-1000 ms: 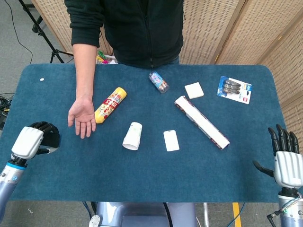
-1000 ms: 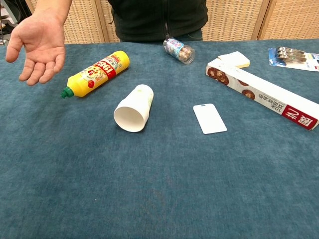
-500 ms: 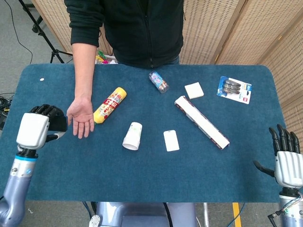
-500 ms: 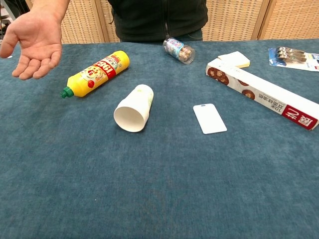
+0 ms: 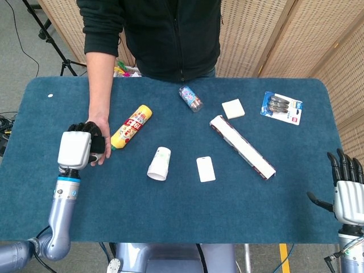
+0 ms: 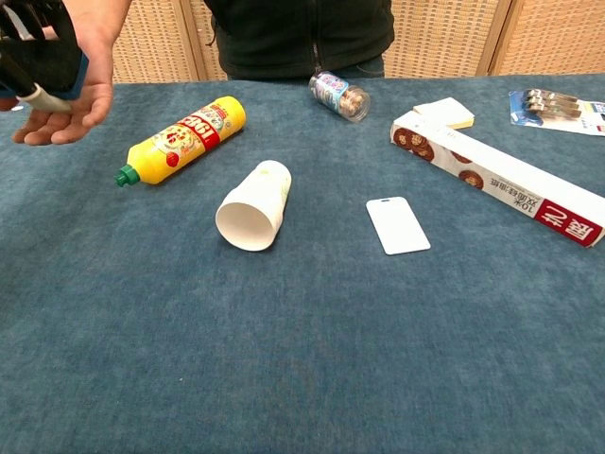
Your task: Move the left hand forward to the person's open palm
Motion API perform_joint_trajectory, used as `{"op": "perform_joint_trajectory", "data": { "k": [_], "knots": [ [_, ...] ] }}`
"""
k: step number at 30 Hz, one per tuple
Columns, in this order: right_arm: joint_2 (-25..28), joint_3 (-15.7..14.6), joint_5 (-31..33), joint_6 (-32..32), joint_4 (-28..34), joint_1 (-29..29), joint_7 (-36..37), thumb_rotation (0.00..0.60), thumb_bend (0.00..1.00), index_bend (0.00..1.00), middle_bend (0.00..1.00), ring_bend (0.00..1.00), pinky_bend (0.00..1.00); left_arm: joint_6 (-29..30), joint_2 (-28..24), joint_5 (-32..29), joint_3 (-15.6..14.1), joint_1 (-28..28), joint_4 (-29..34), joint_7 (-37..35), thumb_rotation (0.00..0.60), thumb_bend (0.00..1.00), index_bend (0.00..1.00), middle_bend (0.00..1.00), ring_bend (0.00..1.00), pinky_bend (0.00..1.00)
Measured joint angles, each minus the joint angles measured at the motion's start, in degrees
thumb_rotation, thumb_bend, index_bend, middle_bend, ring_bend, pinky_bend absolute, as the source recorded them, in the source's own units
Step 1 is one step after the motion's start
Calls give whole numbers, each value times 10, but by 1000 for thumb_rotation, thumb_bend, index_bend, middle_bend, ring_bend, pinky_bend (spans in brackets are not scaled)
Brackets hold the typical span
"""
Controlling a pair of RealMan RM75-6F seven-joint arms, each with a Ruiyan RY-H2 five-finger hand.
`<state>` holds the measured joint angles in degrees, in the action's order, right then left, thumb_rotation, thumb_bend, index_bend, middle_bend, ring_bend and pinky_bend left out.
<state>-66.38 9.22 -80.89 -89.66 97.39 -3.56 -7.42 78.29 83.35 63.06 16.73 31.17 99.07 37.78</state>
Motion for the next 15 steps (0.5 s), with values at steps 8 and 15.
{"op": "perform_joint_trajectory", "data": {
  "k": [8,15],
  "knots": [
    [1,-1,-1,-1,3,1,0,600,0,23,0,0,0,-10,-15,-7,-2,-2,20,-23,600,0,0,0,0,41],
    [1,-2,-2,0,6,1,-4,600,0,23,0,0,0,-4,-50,9,-6,-15,45,-58,600,0,0,0,0,39]
  ]
}}
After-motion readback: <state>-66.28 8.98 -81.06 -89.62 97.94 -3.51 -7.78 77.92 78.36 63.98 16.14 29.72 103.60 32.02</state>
